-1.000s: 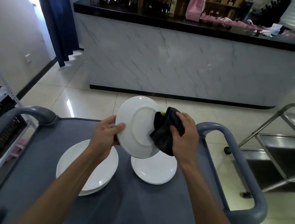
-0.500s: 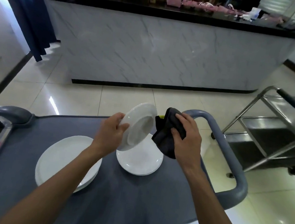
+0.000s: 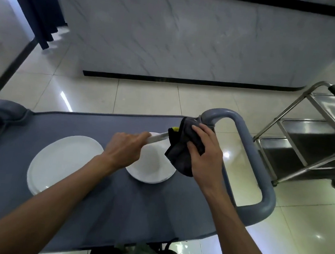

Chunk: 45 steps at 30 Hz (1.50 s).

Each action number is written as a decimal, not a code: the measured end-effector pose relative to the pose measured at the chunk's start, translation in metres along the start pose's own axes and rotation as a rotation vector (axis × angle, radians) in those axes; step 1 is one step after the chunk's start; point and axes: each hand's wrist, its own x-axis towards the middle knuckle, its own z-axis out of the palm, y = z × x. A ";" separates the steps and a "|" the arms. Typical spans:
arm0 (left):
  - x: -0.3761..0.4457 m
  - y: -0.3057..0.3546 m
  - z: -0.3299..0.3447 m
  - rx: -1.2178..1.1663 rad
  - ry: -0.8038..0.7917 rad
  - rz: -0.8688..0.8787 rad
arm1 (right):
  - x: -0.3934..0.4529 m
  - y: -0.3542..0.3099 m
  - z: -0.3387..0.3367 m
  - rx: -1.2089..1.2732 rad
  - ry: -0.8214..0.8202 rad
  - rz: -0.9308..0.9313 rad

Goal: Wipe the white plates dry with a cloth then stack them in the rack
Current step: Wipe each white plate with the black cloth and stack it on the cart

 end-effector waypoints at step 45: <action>-0.080 0.024 0.105 -0.014 -0.136 0.001 | -0.021 0.066 0.049 -0.185 -0.359 -0.145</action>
